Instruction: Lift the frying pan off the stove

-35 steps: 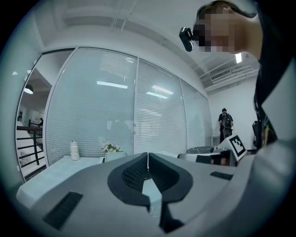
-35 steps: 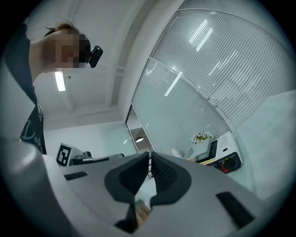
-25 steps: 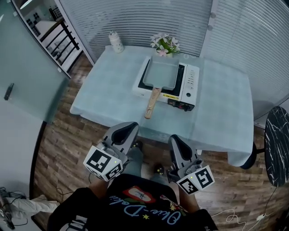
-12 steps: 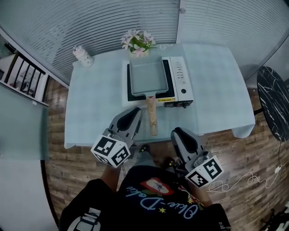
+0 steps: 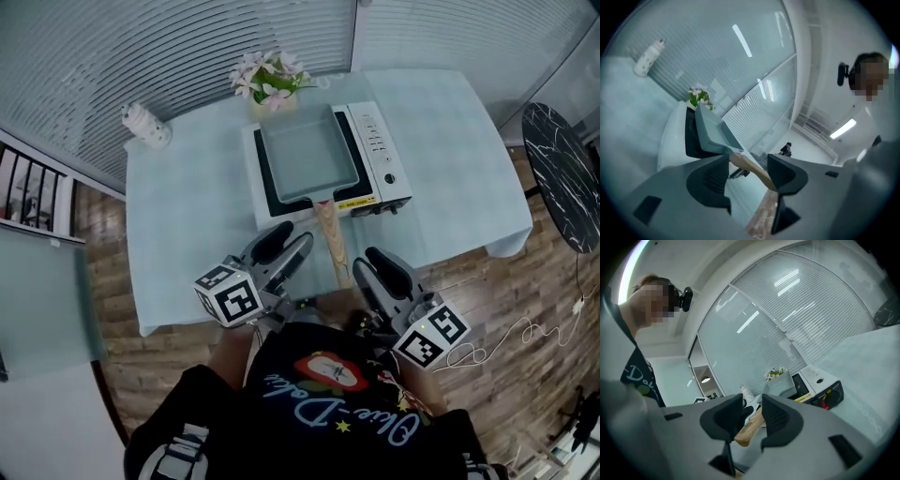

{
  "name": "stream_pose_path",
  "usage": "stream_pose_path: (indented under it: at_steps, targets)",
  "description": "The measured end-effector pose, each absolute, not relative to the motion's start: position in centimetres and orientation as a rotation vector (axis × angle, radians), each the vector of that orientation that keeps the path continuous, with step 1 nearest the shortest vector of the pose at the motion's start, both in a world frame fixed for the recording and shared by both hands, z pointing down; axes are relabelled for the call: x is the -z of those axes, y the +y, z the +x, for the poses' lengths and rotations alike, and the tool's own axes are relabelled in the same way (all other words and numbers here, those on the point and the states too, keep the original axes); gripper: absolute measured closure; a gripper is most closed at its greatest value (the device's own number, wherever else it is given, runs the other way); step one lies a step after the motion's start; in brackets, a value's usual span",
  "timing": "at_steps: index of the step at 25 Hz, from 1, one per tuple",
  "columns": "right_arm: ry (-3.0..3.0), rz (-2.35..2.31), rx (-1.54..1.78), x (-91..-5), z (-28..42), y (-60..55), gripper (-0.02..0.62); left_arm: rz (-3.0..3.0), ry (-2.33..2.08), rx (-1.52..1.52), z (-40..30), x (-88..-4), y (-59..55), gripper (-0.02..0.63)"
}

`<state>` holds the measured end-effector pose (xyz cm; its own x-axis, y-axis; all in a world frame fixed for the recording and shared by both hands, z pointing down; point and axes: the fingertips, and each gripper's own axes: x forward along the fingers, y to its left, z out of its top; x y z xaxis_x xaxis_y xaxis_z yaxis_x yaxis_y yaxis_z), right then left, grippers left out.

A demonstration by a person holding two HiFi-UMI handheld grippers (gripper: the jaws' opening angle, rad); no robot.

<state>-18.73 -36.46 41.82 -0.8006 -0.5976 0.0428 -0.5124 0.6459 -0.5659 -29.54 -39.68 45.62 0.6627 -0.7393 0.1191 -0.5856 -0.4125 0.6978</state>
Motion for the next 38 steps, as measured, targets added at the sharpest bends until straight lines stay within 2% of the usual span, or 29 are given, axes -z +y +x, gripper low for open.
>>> stream_pose_path:
  at_steps: [2,6,26,35,38]
  targets:
    - [2.627,-0.931,0.96,-42.6,-19.1,-36.8,0.479,2.082,-0.884,0.344,-29.1,-45.8,-39.8,0.35]
    - [2.5,-0.975,1.075,-44.1,-19.3,-37.2,0.462,2.046,-0.758,0.339,-28.5,-46.7,-40.0,0.337]
    - [2.231,-0.984,1.331,-46.9,-21.2,-38.7,0.407,1.876,-0.51,0.383,-24.4,-48.2,-42.8,0.307]
    - [2.207,-0.9,1.411,-47.0,-22.4,-38.8,0.402,1.794,-0.441,0.44,-23.5,-48.1,-43.5,0.307]
    - [2.209,-0.86,1.412,-46.7,-22.9,-38.6,0.453,1.779,-0.44,0.446,-23.4,-48.2,-43.6,0.331]
